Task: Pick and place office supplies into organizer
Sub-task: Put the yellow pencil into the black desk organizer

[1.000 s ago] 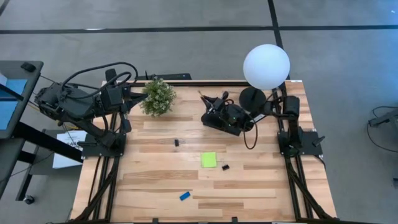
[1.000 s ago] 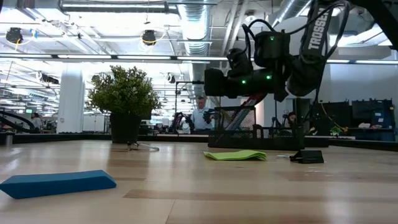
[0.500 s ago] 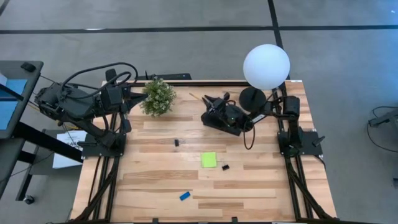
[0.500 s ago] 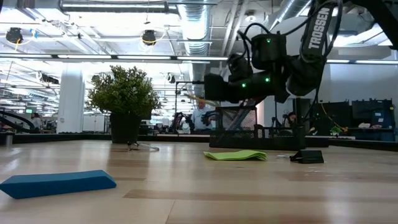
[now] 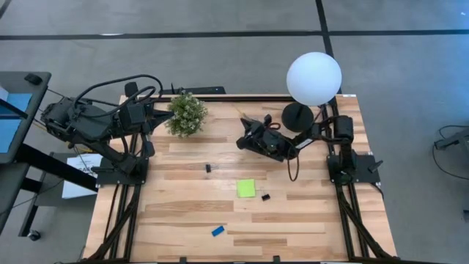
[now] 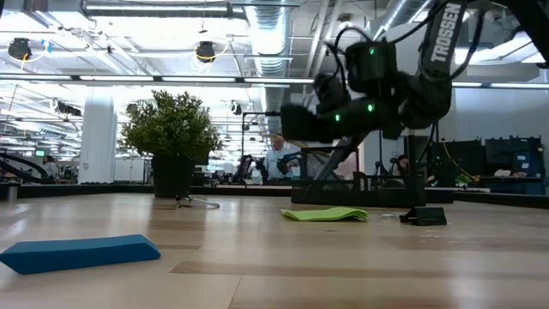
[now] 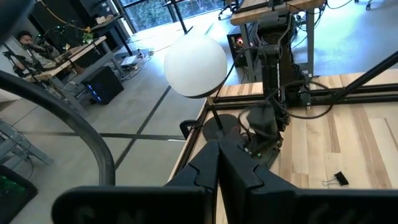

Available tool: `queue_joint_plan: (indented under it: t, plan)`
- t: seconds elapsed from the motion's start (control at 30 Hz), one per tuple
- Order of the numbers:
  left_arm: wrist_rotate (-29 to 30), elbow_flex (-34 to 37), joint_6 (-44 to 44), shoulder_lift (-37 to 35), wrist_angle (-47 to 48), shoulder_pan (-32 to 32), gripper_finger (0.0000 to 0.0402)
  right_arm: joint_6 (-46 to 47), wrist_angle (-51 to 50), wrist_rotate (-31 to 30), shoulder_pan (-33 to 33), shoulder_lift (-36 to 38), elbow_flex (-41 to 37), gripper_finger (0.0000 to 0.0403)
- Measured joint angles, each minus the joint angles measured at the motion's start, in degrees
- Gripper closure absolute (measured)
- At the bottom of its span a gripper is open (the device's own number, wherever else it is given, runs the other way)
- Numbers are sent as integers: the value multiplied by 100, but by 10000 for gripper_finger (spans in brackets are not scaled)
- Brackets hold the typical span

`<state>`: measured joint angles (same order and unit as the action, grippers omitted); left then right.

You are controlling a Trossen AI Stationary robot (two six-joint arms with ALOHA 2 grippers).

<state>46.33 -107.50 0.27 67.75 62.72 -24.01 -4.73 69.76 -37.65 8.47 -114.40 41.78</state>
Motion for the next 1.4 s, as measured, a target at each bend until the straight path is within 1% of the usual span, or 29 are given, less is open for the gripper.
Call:
queue_joint_plan:
  t: [0.13,0.4,0.47,0.57,0.63,0.8,0.87,0.93,0.97,1.03,1.1,1.2,1.23,1.27,1.3,1.4]
  plan:
    - [-2,0,2,0,4,0,401,-35,82,-12,-46,343,10,402]
    - [-2,0,-18,0,4,-1,402,-866,40,-39,-375,1220,15,402]
    - [-2,0,-172,-1,2,0,402,-1017,43,-38,-533,1535,15,403]
    - [34,0,-803,0,-5,-1,402,-1350,56,-43,-838,2082,15,403]
    - [110,0,-1177,0,-7,0,401,-1710,54,-156,-1121,2532,15,403]
    - [221,0,-1287,-31,-28,8,402,-2994,62,-714,-2144,3792,69,403]
    - [257,-6,-1393,-35,29,165,401,-3375,53,-1041,-2702,4272,203,403]
    - [240,58,-1434,26,65,490,401,-3656,-41,-1333,-3266,4639,415,403]
    - [119,138,-1462,58,17,712,402,-3791,-130,-1460,-3531,4782,527,403]
    - [-528,423,-1487,136,-270,1191,402,-4085,-413,-1747,-4036,4991,742,403]
    - [-1423,899,-1260,230,-983,1672,402,-4248,-695,-2046,-4436,5100,950,403]
    - [-2977,1771,-881,450,-2494,2275,402,-4415,-896,-2363,-4863,5112,1136,403]
    - [-3370,2006,-844,542,-2891,2470,401,-4477,-913,-2427,-4980,5108,1160,403]
    - [-3604,2213,-858,625,-3109,2663,402,-4512,-911,-2444,-5087,5097,1178,403]
    - [-3680,2394,-961,702,-3108,2858,401,-4524,-900,-2444,-5181,5077,1206,403]
    - [-3695,2864,-1148,875,-3058,3404,401,-4603,-919,-2443,-5445,5029,1235,403]
